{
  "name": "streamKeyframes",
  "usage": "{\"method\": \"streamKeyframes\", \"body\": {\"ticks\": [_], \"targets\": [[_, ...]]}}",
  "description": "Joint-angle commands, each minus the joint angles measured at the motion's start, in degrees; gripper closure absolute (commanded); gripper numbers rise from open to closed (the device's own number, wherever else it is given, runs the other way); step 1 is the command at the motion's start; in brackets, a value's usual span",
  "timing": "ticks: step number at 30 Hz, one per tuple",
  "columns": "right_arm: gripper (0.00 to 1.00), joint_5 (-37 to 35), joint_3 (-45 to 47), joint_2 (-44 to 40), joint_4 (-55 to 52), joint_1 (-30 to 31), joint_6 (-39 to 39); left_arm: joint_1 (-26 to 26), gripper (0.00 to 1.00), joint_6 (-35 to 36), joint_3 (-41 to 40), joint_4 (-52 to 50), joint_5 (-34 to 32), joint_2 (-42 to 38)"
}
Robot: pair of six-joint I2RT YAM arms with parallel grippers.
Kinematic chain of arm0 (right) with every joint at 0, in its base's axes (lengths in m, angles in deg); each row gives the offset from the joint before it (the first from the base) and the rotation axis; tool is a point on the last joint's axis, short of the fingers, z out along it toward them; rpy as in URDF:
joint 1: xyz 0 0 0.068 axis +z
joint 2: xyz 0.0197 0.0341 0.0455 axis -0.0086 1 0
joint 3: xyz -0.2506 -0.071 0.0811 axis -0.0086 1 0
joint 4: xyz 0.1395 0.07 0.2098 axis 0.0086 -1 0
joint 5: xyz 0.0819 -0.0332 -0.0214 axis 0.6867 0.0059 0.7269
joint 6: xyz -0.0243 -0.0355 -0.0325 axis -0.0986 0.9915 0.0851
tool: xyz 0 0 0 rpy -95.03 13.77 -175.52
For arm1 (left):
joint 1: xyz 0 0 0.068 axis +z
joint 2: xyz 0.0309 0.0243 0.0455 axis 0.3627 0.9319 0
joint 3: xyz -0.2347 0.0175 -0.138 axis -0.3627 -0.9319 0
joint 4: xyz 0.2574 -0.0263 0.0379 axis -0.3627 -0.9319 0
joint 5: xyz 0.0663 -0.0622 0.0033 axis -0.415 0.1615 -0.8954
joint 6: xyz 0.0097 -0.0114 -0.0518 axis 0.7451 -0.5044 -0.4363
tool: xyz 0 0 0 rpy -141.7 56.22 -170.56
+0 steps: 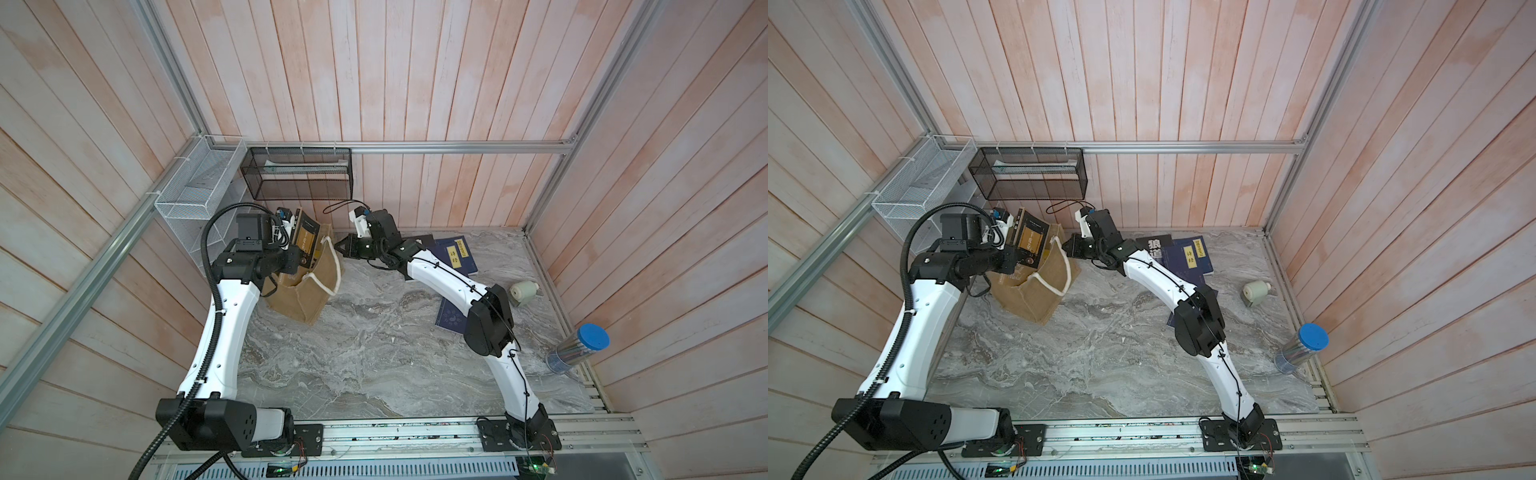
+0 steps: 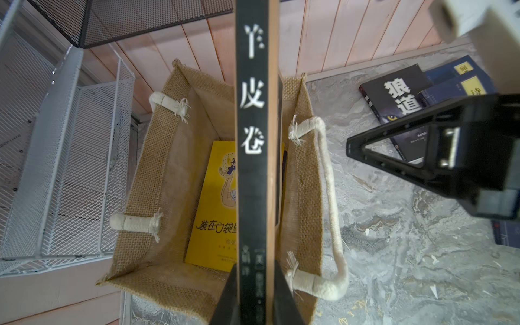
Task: Put the books into the canvas bag
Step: Place the book in the canvas bag.
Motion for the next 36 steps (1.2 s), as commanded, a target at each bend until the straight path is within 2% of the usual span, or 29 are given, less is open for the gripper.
{"method": "streamKeyframes", "body": {"ticks": [1,2,5,10,17,24,29,30,31,33,34,36], "targets": [[0.90,0.8,1.3,-3.3,2.5,0.6,-0.9,-0.5,1.00,1.8,2.3,-0.7,-1.4,1.1],[0.82,0.5,1.3,-3.3,2.6,1.0,-1.0,-0.8,1.00,2.0,2.4,-1.1,-1.7,1.7],[0.66,-0.2,0.5,-3.0,2.6,1.9,-1.2,-1.9,1.00,2.9,2.9,-2.0,-2.4,3.3],[0.57,-0.8,-3.5,0.4,-0.3,2.9,-1.5,-3.1,1.00,3.7,4.3,-3.2,0.0,5.9],[0.55,-0.9,-7.9,4.5,-3.2,3.5,-2.2,-3.1,1.00,5.2,5.1,-3.8,4.3,8.5],[0.56,-1.2,-9.9,7.2,-5.4,3.5,-2.3,-3.1,1.00,4.5,7.5,-5.6,6.8,14.2],[0.61,-0.7,-9.9,8.0,-5.9,3.5,-2.4,-2.6,1.00,2.9,9.1,-5.9,6.9,16.5],[0.65,-0.6,-9.9,8.1,-6.0,3.6,-2.2,-2.4,1.00,2.8,9.2,-5.9,7.0,16.7],[0.73,-0.5,-9.9,8.0,-6.0,3.5,-2.1,-2.3,1.00,2.8,9.3,-5.9,7.0,16.8],[0.96,-0.4,-9.9,7.9,-6.1,3.4,-1.3,-2.3,1.00,2.8,9.7,-6.0,7.5,16.9],[1.00,-0.5,-9.9,7.6,-6.4,3.2,-0.6,-2.3,1.00,2.7,9.9,-6.0,7.8,16.9],[1.00,-0.5,-9.9,6.8,-7.3,2.5,1.0,-2.3,1.00,2.3,10.1,-6.4,9.0,17.0]]}}
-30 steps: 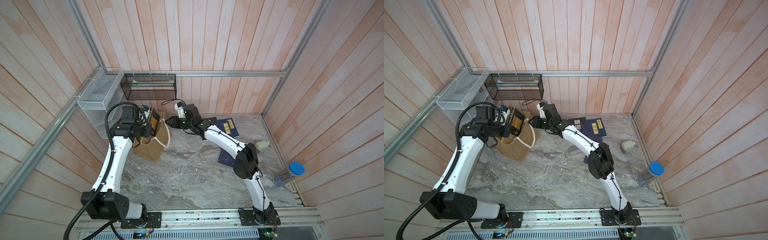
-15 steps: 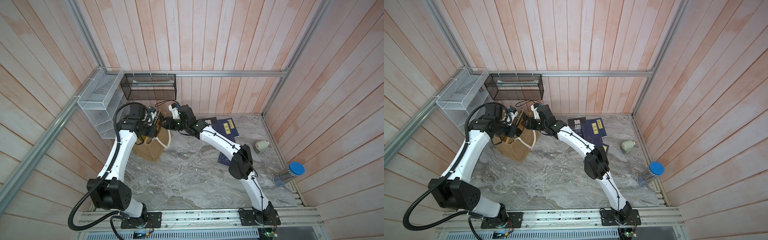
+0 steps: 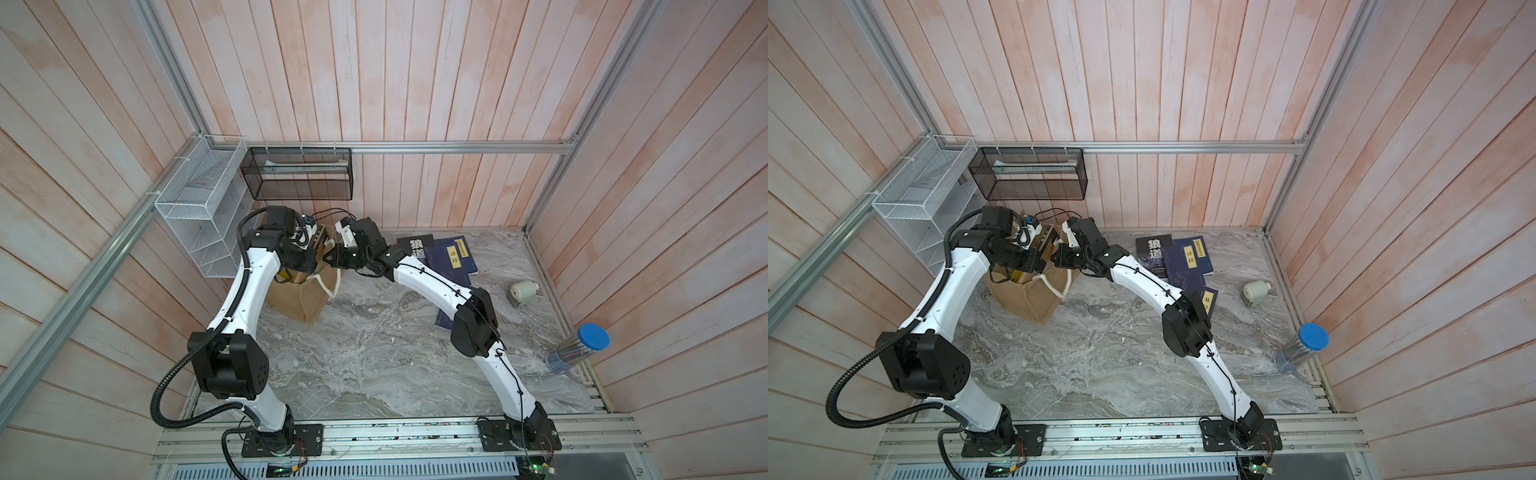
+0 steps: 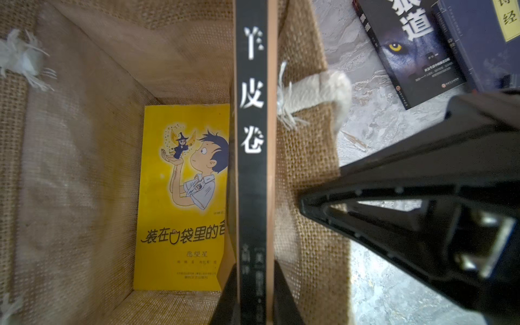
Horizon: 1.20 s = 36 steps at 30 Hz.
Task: Put the books into the canvas bag
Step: Place the book in the canvas bag.
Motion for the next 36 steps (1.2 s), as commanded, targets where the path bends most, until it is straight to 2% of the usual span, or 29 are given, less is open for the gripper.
{"method": "streamKeyframes", "body": {"ticks": [1,7,11,17,23,27,30,36], "targets": [[1.00,-0.3,-1.6,-0.8,-2.6,-1.3,3.5,0.0,1.00,-1.0,2.5,0.3,4.5,0.8],[1.00,0.1,-1.4,-3.8,-6.9,-4.9,7.0,0.0,1.00,-5.0,5.7,-3.4,6.5,3.8],[1.00,-0.1,-1.2,-5.8,-9.0,-6.4,8.8,-0.1,1.00,-8.2,8.7,-5.6,11.2,5.9],[1.00,-1.1,-0.6,-7.9,-10.2,-7.1,10.2,0.1,1.00,-13.1,7.6,-2.5,13.8,5.8],[1.00,-0.9,1.0,-9.2,-9.5,-7.6,10.6,2.2,0.99,-13.7,6.4,-1.5,16.1,9.1],[1.00,-0.4,2.9,-10.0,-8.2,-7.7,10.4,3.1,0.90,-12.0,6.6,-1.3,14.1,11.2],[1.00,-0.4,3.0,-9.9,-8.2,-7.7,10.4,3.2,0.72,-10.8,7.7,-0.3,12.0,11.8],[1.00,-0.2,2.6,-9.8,-7.8,-7.7,10.2,3.2,0.59,-10.3,10.0,2.3,4.5,10.0]]}}
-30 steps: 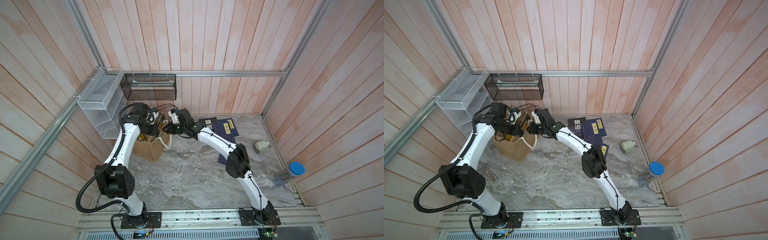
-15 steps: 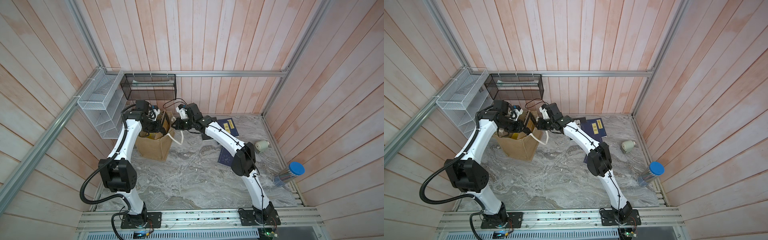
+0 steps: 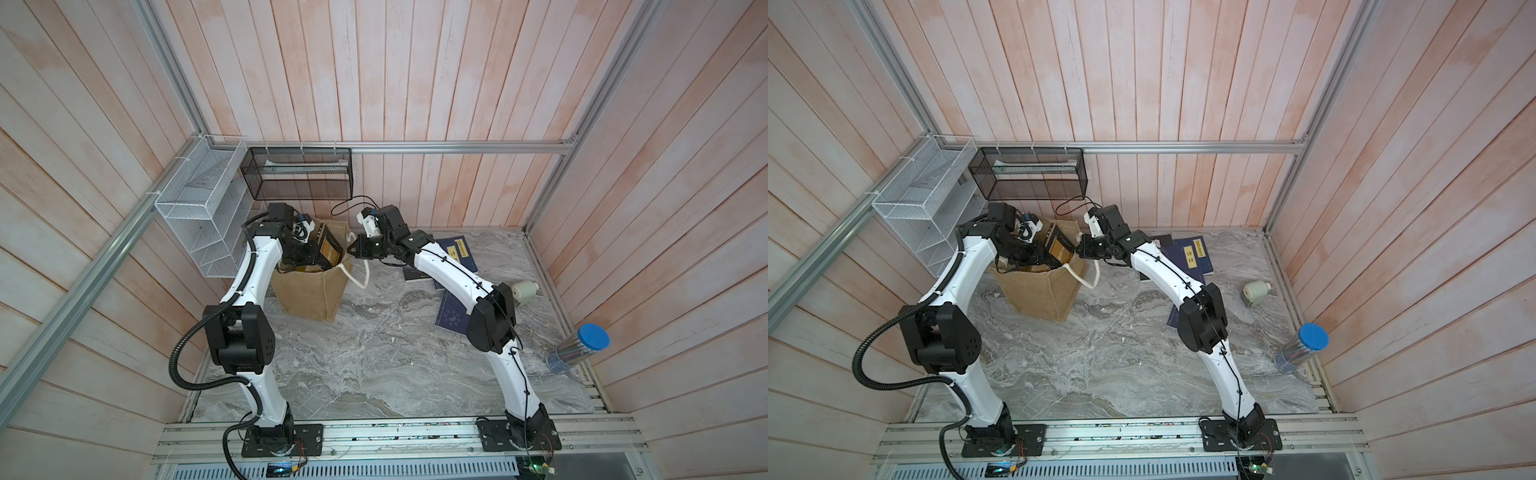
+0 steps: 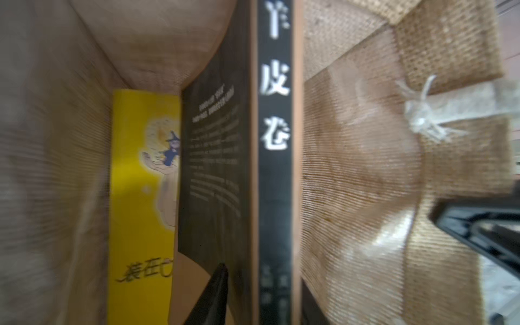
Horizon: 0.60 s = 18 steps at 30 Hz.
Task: Put the books into the canvas bag
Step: Place the book in the canvas bag.
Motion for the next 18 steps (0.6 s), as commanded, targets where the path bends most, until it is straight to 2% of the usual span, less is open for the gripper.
{"method": "streamKeyframes", "body": {"ticks": [1,5,9,12,18], "targets": [[1.00,-1.7,-0.1,-3.8,2.5,-1.1,1.2,0.1,0.58,1.1,3.0,2.8,-6.6,-1.5],[0.99,-1.3,-0.5,-3.7,2.5,-1.1,0.9,0.1,0.52,1.1,4.1,4.1,-14.3,-4.1],[0.87,-1.2,-0.6,-3.9,2.4,-1.0,0.5,0.1,0.49,1.1,3.2,5.8,-18.8,-6.7],[0.82,-1.2,-0.6,-4.4,2.2,-1.0,0.5,0.1,0.49,1.0,2.6,5.9,-19.7,-7.7],[0.71,-1.7,-0.6,-6.2,1.4,-0.9,0.9,0.1,0.49,-0.1,1.5,6.0,-16.0,-9.4]]}}
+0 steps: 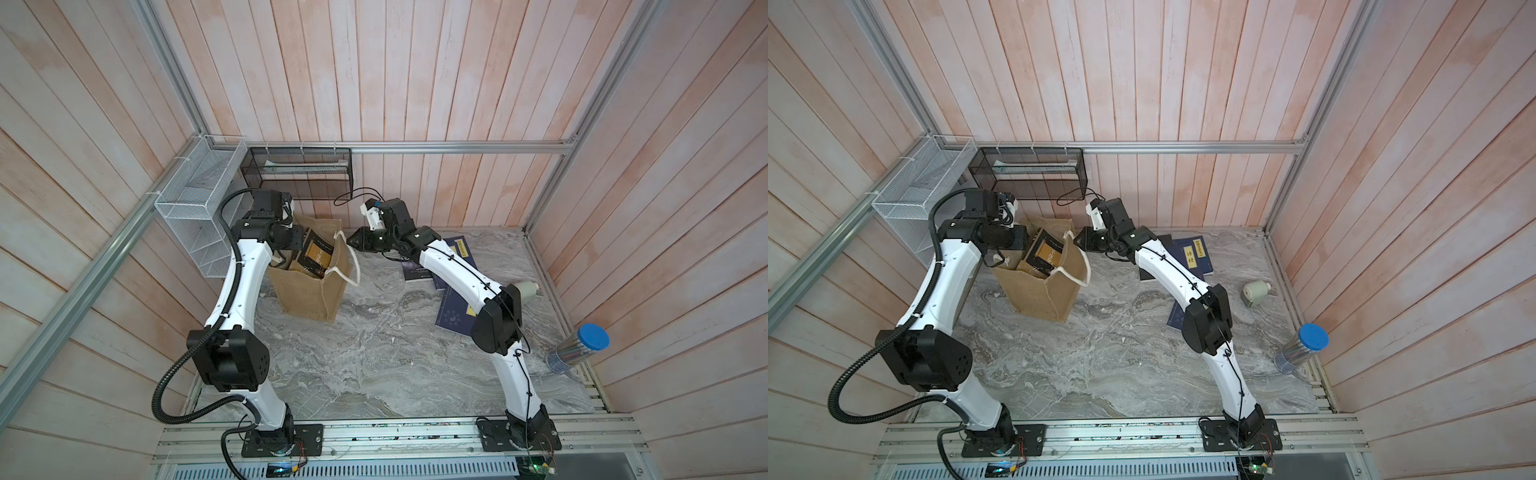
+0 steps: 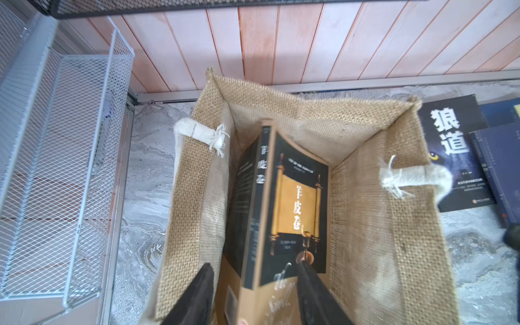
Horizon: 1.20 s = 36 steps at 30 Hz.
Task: Put the books into the canvas bag
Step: Place the book in the canvas bag, then pick up the book from the center of the board.
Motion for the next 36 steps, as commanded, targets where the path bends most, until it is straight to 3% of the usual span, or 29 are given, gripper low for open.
{"method": "streamKeyframes", "body": {"ticks": [1,10,16,26,32,36], "targets": [[0.69,-1.2,-0.6,-3.1,-0.1,-0.4,1.0,0.1,0.49,-0.6,-0.6,1.1,2.1,-1.7],[0.61,-3.9,2.4,-7.0,-2.7,-0.4,3.1,-0.1,0.51,-3.8,-6.7,3.0,9.4,-5.0],[0.57,-5.7,15.8,-14.8,1.5,-2.0,3.4,-1.4,0.54,-7.6,-12.5,5.8,12.6,-8.8],[0.56,-8.3,50.5,-34.2,11.9,-10.6,2.0,-15.7,0.56,-14.9,-18.2,11.1,10.3,-13.6],[0.54,-9.5,67.3,-44.1,15.3,-18.6,2.8,-27.3,0.57,-19.3,-17.0,15.0,6.5,-11.3],[0.52,-9.4,73.9,-47.9,15.8,-24.0,4.8,-34.4,0.57,-21.5,-15.7,18.2,3.9,-7.7]]}}
